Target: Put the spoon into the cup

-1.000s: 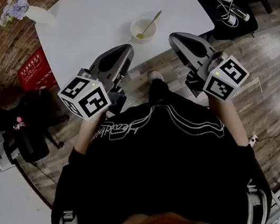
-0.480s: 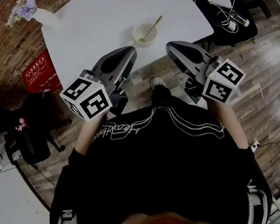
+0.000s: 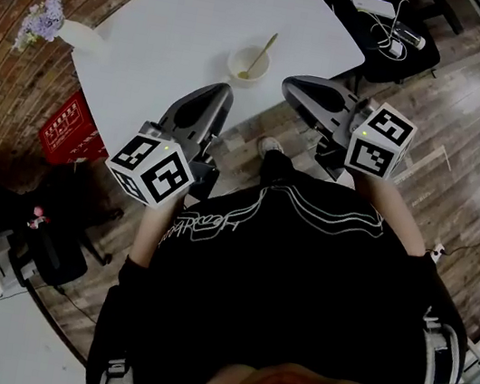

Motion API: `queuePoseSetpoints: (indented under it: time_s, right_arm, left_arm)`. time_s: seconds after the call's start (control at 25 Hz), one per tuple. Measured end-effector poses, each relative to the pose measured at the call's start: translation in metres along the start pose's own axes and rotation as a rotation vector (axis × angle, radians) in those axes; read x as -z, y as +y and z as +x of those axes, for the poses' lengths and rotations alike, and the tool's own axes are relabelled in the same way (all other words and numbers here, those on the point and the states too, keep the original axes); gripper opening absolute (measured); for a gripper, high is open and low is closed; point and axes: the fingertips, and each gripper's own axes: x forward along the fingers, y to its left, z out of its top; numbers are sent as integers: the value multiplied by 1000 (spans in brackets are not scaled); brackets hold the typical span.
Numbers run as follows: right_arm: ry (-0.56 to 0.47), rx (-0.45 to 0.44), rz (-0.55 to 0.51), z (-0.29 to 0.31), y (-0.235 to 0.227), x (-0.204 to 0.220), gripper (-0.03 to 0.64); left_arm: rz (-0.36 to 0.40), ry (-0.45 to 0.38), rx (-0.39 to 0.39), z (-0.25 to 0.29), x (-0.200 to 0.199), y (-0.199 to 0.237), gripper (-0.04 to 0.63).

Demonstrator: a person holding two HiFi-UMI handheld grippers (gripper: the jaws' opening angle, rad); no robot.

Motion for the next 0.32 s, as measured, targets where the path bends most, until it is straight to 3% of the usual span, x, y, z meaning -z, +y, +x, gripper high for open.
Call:
queuePoseSetpoints:
  time_s: [0.32]
  right_arm:
    - [3,16,13,3,-8,0,-3]
  left_arm:
    - [-14,14,0,5,6,6,6]
